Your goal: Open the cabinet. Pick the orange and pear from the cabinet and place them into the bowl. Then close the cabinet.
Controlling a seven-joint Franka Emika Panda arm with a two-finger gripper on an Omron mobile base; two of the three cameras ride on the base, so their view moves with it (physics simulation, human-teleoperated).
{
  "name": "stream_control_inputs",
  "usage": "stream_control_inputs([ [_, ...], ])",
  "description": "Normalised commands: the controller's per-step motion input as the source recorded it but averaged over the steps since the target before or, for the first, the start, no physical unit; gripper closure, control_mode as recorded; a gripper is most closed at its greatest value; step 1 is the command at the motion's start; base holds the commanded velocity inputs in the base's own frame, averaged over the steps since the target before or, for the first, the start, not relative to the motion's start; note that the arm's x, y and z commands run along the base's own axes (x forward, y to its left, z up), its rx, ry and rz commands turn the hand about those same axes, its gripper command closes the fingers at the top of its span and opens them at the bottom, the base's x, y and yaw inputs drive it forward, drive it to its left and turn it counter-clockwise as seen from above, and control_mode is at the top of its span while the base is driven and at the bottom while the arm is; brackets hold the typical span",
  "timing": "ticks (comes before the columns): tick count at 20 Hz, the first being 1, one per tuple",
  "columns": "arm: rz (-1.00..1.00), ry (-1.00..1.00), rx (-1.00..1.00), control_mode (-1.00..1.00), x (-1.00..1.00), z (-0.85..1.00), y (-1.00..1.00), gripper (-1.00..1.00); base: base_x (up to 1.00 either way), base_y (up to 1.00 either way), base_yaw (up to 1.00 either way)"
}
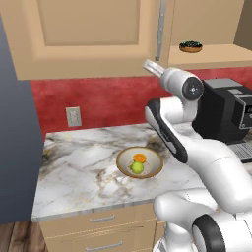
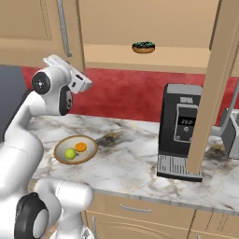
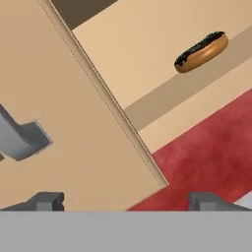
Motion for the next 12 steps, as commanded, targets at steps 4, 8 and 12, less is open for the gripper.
stream_control_inputs([
  [4,0.0,0.12,0.0,-1.0,0.29,0.0,0.0,-1.0,0.0,0.0,0.0],
  [8,0.0,0.1,0.0,-1.0,0.1,-0.02,0.0,-1.0,0.0,0.0,0.0],
  [12,0.0,0.06,0.0,-1.0,0.02,-0.11,-0.01,-1.0,0.0,0.0,0.0],
])
